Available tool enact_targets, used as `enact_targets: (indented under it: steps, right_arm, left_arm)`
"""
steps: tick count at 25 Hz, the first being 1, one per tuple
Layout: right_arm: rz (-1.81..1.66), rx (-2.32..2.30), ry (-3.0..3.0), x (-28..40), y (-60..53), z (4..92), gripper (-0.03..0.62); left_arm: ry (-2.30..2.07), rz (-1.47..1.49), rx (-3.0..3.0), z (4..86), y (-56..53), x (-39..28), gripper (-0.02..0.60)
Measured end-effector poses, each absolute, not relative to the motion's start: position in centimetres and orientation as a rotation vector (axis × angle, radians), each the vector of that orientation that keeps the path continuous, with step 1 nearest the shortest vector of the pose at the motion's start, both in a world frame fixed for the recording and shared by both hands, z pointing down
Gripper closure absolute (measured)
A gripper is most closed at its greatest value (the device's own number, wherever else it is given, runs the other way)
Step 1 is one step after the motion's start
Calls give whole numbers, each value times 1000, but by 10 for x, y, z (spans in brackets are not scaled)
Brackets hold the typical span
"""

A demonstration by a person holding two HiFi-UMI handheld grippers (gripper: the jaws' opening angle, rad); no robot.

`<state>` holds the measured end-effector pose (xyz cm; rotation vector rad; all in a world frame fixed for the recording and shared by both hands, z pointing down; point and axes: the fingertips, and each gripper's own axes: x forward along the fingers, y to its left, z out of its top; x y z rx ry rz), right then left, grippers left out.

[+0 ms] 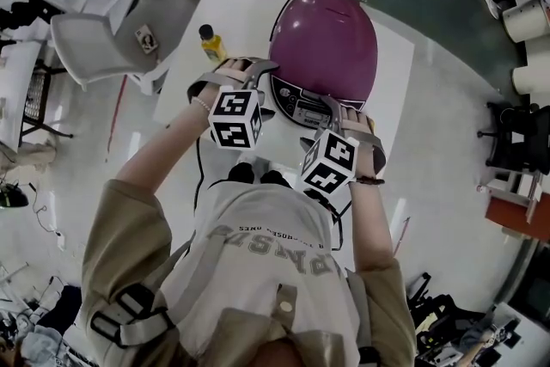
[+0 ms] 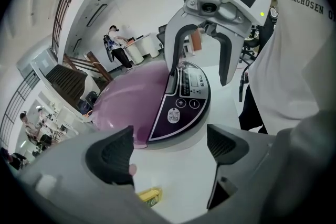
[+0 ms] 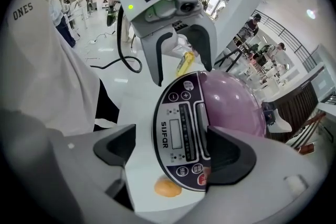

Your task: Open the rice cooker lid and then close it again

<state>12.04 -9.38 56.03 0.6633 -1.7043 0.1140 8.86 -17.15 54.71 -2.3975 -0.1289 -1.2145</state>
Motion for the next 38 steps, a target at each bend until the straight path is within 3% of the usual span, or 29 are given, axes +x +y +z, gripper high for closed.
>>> enact_targets:
  steps: [25, 38]
  right_arm:
    - [12, 595, -1442, 134, -99, 573, 198]
    - [31, 641, -1500, 132, -100, 572, 198]
  left_arm:
    - [-156, -1229, -2346, 549, -175, 85, 132]
    - [-77, -1125, -2340, 502, -189, 92, 132]
